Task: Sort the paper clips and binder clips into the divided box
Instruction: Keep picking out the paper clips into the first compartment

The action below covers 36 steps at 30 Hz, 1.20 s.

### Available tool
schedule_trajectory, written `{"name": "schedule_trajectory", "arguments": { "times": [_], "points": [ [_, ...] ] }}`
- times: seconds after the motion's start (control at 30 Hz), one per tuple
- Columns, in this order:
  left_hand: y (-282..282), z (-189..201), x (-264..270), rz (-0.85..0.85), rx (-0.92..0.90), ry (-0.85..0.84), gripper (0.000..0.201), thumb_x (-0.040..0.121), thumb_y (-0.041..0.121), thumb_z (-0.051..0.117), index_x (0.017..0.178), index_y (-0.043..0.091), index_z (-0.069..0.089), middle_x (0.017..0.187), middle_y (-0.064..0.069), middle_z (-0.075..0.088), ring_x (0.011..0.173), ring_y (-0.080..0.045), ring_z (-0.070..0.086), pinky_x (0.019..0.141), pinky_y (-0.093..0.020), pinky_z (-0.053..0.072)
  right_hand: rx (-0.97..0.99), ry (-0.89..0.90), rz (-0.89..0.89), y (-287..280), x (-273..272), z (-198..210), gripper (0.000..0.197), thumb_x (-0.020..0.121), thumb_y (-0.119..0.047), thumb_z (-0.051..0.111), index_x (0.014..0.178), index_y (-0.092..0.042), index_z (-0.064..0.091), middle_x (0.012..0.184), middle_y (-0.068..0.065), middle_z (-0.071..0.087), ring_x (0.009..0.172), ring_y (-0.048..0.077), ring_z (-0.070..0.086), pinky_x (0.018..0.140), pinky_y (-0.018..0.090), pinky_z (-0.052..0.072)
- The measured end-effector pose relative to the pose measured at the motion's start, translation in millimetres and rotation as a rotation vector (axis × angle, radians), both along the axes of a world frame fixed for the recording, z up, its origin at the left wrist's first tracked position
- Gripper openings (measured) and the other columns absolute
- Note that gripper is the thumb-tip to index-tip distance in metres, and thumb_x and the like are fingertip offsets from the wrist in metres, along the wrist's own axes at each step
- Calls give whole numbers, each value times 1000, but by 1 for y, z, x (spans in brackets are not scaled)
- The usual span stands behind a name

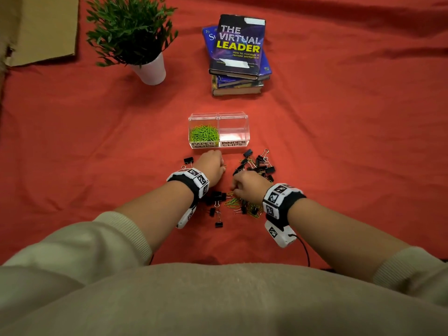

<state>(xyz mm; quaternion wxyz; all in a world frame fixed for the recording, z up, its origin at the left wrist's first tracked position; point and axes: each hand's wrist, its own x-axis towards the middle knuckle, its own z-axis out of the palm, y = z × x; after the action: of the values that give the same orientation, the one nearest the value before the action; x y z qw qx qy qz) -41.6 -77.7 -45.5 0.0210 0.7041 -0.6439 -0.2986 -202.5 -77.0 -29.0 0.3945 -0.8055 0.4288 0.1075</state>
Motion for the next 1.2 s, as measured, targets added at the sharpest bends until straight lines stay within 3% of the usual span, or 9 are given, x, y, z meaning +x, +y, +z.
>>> {"name": "schedule_trajectory", "arguments": {
  "times": [0.13, 0.3, 0.43, 0.53, 0.67, 0.77, 0.93, 1.03, 1.2],
  "points": [
    [3, -5, -1, -38, -24, -51, 14, 90, 23, 57, 97, 11, 57, 109, -10, 55, 105, -29, 52, 93, -42, 45, -112, 81, 147, 6, 5, -8, 16, 83, -9, 53, 96, -6, 62, 106, 12, 58, 100, 27, 55, 86, 37, 48],
    [4, -3, -5, -116, 4, -128, 27, 93, 19, 48, 112, 1, 53, 116, -17, 52, 109, -35, 51, 92, -42, 41, -96, 112, 183, 9, 6, -9, 19, 84, -14, 57, 97, -2, 57, 104, 15, 56, 98, 29, 55, 84, 36, 48],
    [5, 2, -2, -135, 38, -118, 27, 94, 13, 43, 115, -2, 49, 116, -20, 53, 108, -37, 52, 91, -42, 42, 61, -30, -133, 0, -3, 4, 5, 83, -14, 60, 83, -14, 56, 83, 3, 61, 72, 19, 58, 62, 29, 46],
    [5, 10, 2, 7, 50, 37, 18, 93, 12, 44, 105, 1, 51, 104, -19, 60, 96, -36, 57, 80, -39, 45, 231, -137, -412, -17, -18, 16, 8, 88, -13, 55, 94, -15, 60, 71, -3, 56, 53, 12, 49, 45, 22, 41],
    [9, 13, 8, 228, 82, 298, 8, 92, 13, 46, 93, 12, 54, 77, 1, 56, 74, -21, 54, 60, -27, 42, 457, -273, -680, -40, -43, 24, 30, 87, 2, 38, 87, -11, 65, 65, 2, 50, 54, 13, 44, 48, 23, 36],
    [9, 18, 6, 345, 173, 482, 21, 94, 11, 39, 96, 18, 58, 76, 1, 55, 66, -15, 51, 62, -28, 44, 581, -312, -748, -40, -51, 25, 24, 86, 2, 39, 77, -4, 61, 67, 8, 52, 55, 16, 49, 50, 25, 40],
    [10, 34, -3, 506, 282, 822, 37, 87, -4, 30, 78, 10, 63, 65, -3, 49, 55, -13, 45, 50, -24, 45, 381, -133, -396, -18, -39, 21, 5, 86, -12, 59, 86, -8, 62, 74, 2, 60, 61, 10, 53, 55, 18, 45],
    [11, 39, -6, 583, 297, 932, 33, 85, -2, 29, 71, 7, 58, 61, -5, 45, 51, -15, 41, 42, -21, 42, 183, -53, -143, -4, -28, 15, 18, 78, -20, 72, 89, -15, 59, 69, -7, 51, 59, 7, 48, 55, 19, 39],
    [13, 42, -9, 443, 340, 742, 37, 98, 30, 40, 68, 14, 53, 59, 1, 47, 51, -12, 43, 48, -23, 39, 10, 68, 108, 2, -25, 6, 21, 76, -19, 69, 92, -17, 55, 89, -7, 58, 79, 13, 55, 67, 25, 42]
  ]
}}
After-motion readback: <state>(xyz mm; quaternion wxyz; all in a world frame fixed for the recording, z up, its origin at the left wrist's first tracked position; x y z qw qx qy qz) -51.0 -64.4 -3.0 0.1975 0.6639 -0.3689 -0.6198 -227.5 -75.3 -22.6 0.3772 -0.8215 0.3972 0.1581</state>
